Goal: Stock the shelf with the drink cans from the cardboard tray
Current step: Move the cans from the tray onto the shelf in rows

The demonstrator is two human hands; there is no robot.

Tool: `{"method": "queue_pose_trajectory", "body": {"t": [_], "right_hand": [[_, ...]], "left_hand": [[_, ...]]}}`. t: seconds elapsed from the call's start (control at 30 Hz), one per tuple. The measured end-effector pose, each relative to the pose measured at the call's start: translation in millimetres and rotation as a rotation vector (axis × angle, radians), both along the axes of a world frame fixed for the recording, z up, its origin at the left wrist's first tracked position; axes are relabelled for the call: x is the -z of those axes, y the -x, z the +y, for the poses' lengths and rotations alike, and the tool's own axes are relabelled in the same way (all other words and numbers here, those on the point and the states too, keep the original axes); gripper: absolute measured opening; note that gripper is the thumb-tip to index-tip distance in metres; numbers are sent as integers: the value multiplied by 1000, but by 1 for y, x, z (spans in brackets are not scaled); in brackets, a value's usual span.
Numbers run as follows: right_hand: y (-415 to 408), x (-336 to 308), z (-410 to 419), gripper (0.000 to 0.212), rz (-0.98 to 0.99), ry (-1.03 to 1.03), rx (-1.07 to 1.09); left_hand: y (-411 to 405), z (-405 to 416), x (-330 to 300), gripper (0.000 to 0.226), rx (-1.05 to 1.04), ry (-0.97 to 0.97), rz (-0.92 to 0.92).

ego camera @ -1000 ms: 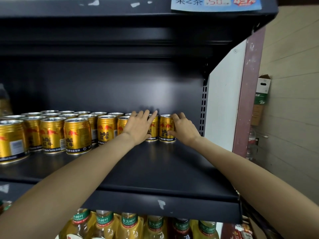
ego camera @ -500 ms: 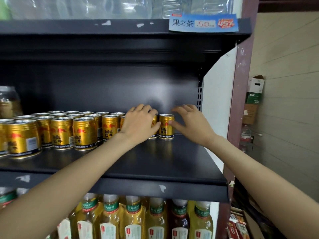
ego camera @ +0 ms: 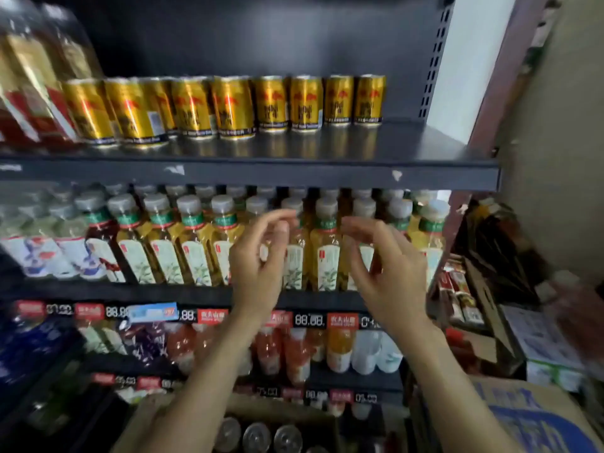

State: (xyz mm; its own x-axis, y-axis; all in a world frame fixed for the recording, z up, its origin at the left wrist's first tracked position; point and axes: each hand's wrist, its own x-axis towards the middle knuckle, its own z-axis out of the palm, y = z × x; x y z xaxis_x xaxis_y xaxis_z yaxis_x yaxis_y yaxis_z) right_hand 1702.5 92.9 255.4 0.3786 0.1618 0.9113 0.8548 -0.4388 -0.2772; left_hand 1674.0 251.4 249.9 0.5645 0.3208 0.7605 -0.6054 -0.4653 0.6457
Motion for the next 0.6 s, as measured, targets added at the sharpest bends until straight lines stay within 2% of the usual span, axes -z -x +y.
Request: {"method": "queue_pose_trajectory", "body": {"t": [0.07,0.13,0.23,0.33,0.5,0.6], "right_hand": [[23,45,11,22,189,62,-64],[43,95,20,24,368,189,-40],[70,164,30,27,646,368,-2],[90,220,39,28,875,531,22],[107,278,56,39,1090,762,82],[109,302,75,53,1093,925,87]], "left_hand": [[26,17,46,19,48,36,180],[50,35,98,18,67,13,394],[79,63,172,9,40,-93,721],[102,90,230,15,11,-207,957],[117,133,289,25,-17,-458,1149],[115,144,313,45,-64,-665,1181]]}}
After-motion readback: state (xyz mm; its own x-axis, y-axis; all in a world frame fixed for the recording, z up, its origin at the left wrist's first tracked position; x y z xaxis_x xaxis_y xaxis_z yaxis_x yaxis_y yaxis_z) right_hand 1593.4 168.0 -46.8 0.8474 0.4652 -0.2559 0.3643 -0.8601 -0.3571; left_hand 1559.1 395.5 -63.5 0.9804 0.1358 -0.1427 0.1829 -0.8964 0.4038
